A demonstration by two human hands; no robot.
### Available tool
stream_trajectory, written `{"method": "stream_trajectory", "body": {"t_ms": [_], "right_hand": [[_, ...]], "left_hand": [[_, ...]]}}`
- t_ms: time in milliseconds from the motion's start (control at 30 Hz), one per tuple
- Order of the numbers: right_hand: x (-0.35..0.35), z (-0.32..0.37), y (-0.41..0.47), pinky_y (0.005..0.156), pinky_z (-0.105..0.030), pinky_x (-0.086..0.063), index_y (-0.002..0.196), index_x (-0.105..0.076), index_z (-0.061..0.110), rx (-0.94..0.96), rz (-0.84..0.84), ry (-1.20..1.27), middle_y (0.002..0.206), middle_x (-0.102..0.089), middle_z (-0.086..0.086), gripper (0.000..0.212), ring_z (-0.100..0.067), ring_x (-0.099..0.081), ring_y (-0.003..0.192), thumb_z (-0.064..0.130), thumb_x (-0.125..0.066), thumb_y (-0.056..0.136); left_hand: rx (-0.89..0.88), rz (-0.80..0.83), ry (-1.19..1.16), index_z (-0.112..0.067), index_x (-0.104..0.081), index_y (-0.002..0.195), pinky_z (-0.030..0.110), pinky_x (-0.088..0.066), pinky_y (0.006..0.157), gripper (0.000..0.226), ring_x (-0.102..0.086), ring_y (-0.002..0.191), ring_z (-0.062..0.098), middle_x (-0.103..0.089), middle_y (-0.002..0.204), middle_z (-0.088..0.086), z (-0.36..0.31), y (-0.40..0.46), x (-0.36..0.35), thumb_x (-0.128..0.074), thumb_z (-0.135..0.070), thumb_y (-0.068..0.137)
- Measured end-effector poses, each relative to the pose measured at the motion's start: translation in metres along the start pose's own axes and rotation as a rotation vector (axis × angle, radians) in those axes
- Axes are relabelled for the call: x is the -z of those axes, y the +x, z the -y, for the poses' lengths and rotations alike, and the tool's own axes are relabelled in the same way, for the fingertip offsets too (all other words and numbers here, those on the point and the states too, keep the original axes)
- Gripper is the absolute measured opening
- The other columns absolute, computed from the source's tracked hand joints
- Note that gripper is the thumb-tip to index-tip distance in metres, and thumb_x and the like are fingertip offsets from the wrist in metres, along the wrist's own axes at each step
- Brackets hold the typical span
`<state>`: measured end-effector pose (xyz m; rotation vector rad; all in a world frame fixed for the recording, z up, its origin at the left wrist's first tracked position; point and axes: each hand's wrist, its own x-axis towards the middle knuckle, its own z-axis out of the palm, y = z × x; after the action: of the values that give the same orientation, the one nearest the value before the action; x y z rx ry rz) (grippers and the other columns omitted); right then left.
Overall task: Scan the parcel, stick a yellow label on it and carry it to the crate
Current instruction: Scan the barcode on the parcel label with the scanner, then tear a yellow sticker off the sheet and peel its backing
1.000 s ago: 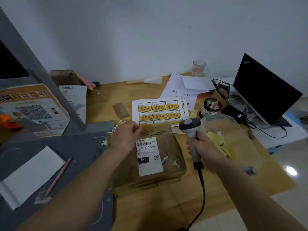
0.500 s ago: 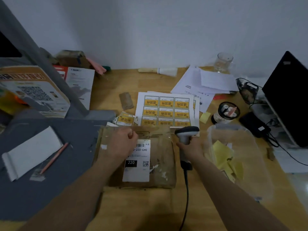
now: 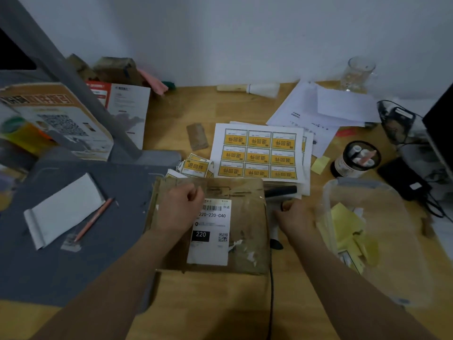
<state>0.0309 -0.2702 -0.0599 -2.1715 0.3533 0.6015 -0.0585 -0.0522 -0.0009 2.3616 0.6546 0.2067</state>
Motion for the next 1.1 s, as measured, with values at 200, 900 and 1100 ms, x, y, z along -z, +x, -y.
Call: {"method": "stream_trajectory", "body": {"t_ms": [200, 900, 1100], "right_hand": [[0.01, 0.036, -0.003, 0.056, -0.032, -0.032, 0.053, -0.037, 0.014, 0.115, -0.09, 0.016, 0.054, -0.036, -0.004, 0.033, -0.018, -0.035, 0.054, 0.006, -0.055, 0.08], [-0.133, 0.199, 0.003, 0.051, -0.029, -0.03, 0.058, -0.034, 0.016, 0.553, 0.262, -0.448, 0.064, -0.04, -0.003, 0.036, -0.017, -0.039, 0.059, 0.002, -0.054, 0.084], [-0.174, 0.207, 0.033, 0.079, -0.036, -0.051, 0.098, -0.064, -0.003, 0.506, 0.327, -0.769, 0.106, -0.065, -0.018, 0.016, -0.031, -0.062, 0.099, 0.004, -0.055, 0.087]], "left_hand": [[0.006, -0.08, -0.074, -0.007, -0.041, 0.053, 0.026, -0.042, 0.049, 0.04, -0.047, 0.045, 0.019, -0.047, 0.049, 0.008, -0.002, 0.019, 0.015, -0.056, -0.013, 0.089], [0.285, 0.15, -0.142, -0.008, -0.061, 0.111, 0.03, -0.045, 0.08, 0.022, -0.059, 0.094, 0.023, -0.065, 0.11, 0.013, 0.112, 0.101, 0.062, -0.05, -0.013, 0.093], [0.329, 0.274, -0.269, -0.018, -0.059, 0.096, 0.04, -0.056, 0.079, 0.007, -0.064, 0.092, 0.028, -0.067, 0.102, 0.012, 0.126, 0.119, 0.058, -0.057, -0.016, 0.089]]}}
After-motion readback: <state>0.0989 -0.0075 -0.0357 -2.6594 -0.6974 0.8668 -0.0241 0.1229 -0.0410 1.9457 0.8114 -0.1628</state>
